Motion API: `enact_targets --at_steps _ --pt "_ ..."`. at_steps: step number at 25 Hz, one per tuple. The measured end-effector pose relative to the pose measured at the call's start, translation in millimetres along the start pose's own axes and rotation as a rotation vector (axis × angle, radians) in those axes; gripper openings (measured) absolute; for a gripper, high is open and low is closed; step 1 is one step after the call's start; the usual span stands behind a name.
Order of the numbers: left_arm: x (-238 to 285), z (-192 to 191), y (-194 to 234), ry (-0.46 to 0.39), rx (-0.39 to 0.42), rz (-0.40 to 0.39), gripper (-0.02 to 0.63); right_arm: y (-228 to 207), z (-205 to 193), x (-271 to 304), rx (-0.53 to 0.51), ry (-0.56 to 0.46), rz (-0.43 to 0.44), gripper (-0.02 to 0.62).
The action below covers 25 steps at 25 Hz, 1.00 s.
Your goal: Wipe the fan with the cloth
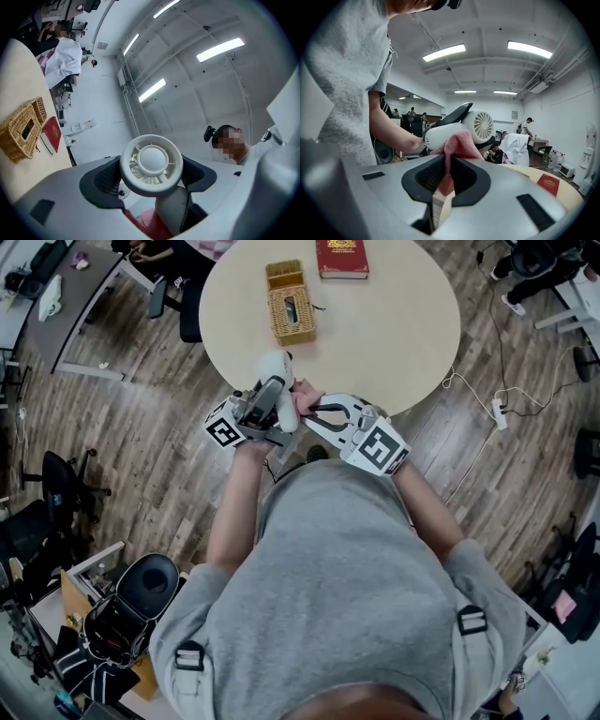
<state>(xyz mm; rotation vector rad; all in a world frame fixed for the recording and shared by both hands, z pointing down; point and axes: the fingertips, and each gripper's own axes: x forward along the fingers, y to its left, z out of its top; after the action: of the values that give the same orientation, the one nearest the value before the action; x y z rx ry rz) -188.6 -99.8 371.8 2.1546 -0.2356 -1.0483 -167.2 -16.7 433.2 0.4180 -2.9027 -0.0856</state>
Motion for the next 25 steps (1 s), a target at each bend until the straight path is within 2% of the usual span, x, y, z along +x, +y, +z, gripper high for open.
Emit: enact_targets --at_steps 2,7,13,15,19,25 --pt "-3 0 7 0.004 0.015 0.033 0.390 3 -1 -2 0.031 -0.023 0.012 0.037" --pt "-11 2 24 0.051 0.086 0.138 0.390 10 -7 -7 0.050 -0.001 0.079 0.037" --pt "-18 2 40 0.142 0.183 0.239 0.390 6 17 -13 0.245 -0.154 0.076 0.037" --pt "-20 -3 43 0.177 0.216 0.266 0.390 -1 20 -18 0.252 -0.177 0.054 0.037" --pt "-16 -10 45 0.236 0.286 0.308 0.390 -27 4 -29 0.142 -0.157 -0.018 0.037" --pt "-6 -26 44 0.374 0.418 0.344 0.390 -63 -21 -50 0.137 -0.103 -0.174 0.037"
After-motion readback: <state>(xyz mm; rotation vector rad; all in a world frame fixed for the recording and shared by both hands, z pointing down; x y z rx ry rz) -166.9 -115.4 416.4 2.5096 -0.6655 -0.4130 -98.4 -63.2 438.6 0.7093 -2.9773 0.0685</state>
